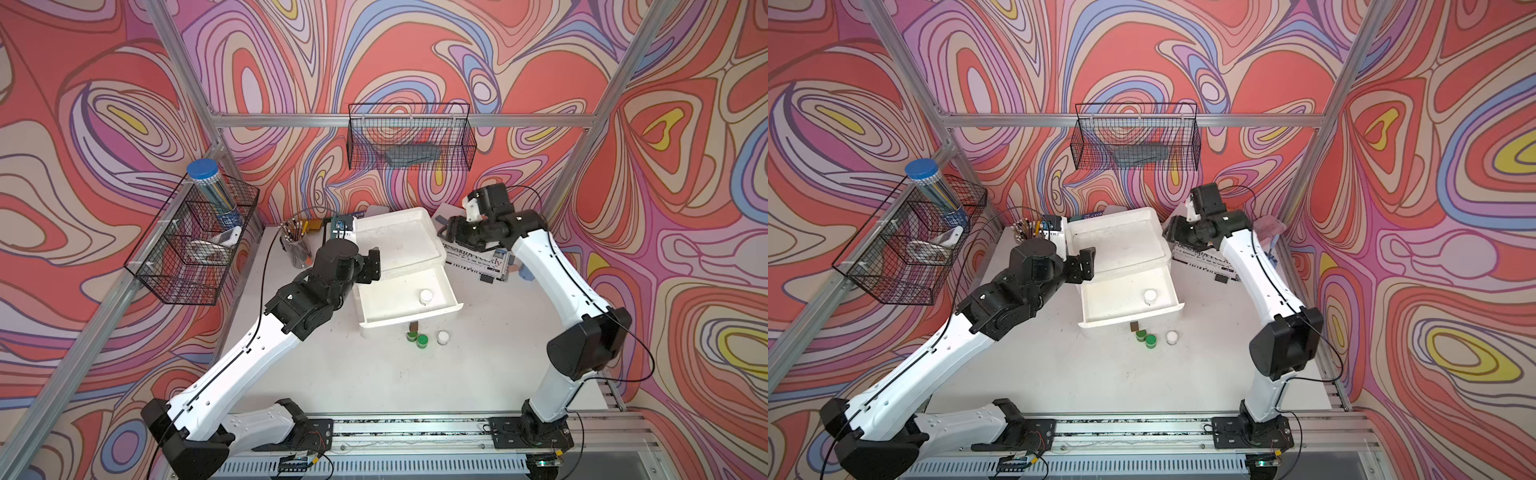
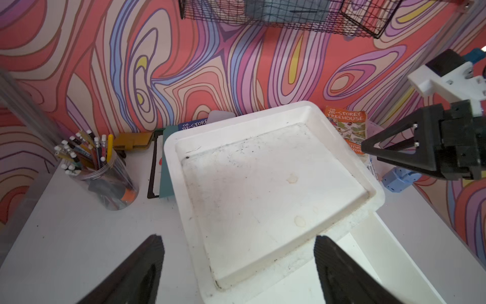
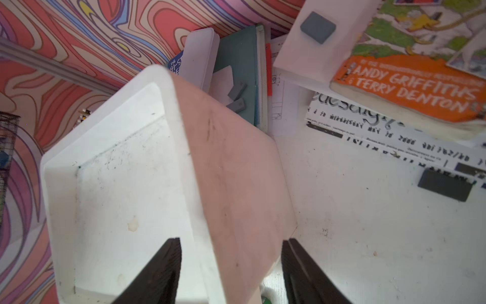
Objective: Put the paint cans in the drawer according to color
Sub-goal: Adjust the storage box at the center of the board.
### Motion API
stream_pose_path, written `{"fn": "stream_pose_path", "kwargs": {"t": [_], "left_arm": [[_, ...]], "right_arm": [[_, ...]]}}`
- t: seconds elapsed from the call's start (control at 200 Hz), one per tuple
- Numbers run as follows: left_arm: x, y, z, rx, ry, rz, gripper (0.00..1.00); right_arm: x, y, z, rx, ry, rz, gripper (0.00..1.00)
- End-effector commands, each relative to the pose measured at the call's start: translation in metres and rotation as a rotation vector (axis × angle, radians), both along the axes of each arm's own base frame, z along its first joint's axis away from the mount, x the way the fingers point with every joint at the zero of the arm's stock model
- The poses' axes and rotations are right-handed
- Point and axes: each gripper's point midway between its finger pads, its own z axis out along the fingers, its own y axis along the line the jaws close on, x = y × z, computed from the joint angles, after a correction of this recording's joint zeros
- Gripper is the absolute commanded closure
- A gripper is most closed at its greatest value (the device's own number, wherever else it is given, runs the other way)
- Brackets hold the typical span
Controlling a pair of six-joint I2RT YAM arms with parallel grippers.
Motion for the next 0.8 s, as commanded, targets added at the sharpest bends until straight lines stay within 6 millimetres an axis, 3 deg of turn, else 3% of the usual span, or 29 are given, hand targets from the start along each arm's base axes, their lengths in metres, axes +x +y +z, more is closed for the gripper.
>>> {"fn": "stream_pose_path", "kwargs": {"t": [0.0, 0.22, 0.491, 0.796], "left_arm": [[-0.001, 0.015, -0.012, -0.081, 0.076, 0.078, 0.12], [-0.002, 0.026, -0.013, -0.098, 0.079, 0.113, 0.12], [-0.005, 0.032, -0.014, -0.09, 0.079, 0.132, 0.13], [-0.01, 0.028, -0.011, -0.094, 0.07, 0.08, 0.14]], "right_arm": [[0.01, -0.006, -0.021, -0.208, -0.006, 0.011, 0.39], [0.036, 0.008, -0.031, -0.3, -0.041, 0.048, 0.5], [0.038, 0.065, -0.035, -0.149, -0.039, 0.225, 0.61], [0.036, 0.119, -0.035, -0.054, -0.064, 0.362, 0.62]]}}
